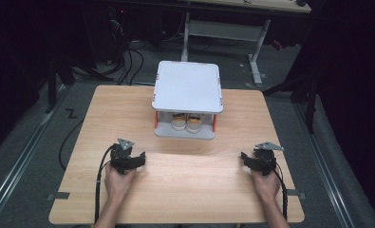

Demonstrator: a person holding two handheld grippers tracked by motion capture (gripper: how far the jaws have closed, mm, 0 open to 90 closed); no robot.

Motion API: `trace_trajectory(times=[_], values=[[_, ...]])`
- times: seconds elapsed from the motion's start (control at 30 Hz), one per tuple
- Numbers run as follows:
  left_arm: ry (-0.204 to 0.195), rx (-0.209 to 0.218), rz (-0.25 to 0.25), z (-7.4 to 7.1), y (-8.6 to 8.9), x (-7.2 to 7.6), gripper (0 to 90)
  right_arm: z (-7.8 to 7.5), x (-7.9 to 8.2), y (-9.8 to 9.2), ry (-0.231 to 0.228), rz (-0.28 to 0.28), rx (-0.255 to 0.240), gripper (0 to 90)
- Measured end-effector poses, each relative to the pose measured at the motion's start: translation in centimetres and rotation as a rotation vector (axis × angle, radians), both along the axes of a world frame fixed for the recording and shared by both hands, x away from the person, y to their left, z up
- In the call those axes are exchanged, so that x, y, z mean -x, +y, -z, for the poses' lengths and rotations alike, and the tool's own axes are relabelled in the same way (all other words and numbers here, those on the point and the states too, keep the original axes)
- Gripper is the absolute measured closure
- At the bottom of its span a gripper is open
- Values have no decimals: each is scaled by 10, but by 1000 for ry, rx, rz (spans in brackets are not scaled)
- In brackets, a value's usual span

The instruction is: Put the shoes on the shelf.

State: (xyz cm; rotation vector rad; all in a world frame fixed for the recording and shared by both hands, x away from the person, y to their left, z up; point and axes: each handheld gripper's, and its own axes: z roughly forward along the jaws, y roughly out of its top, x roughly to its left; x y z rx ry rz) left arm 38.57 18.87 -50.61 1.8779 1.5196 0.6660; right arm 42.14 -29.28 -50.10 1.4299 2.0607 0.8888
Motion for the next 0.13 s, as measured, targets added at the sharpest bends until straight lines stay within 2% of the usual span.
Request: trace_trajectory(times=[0.13], values=[[-1,-1,2,0,0,0,225,0,0,0,2,0,-2,394]])
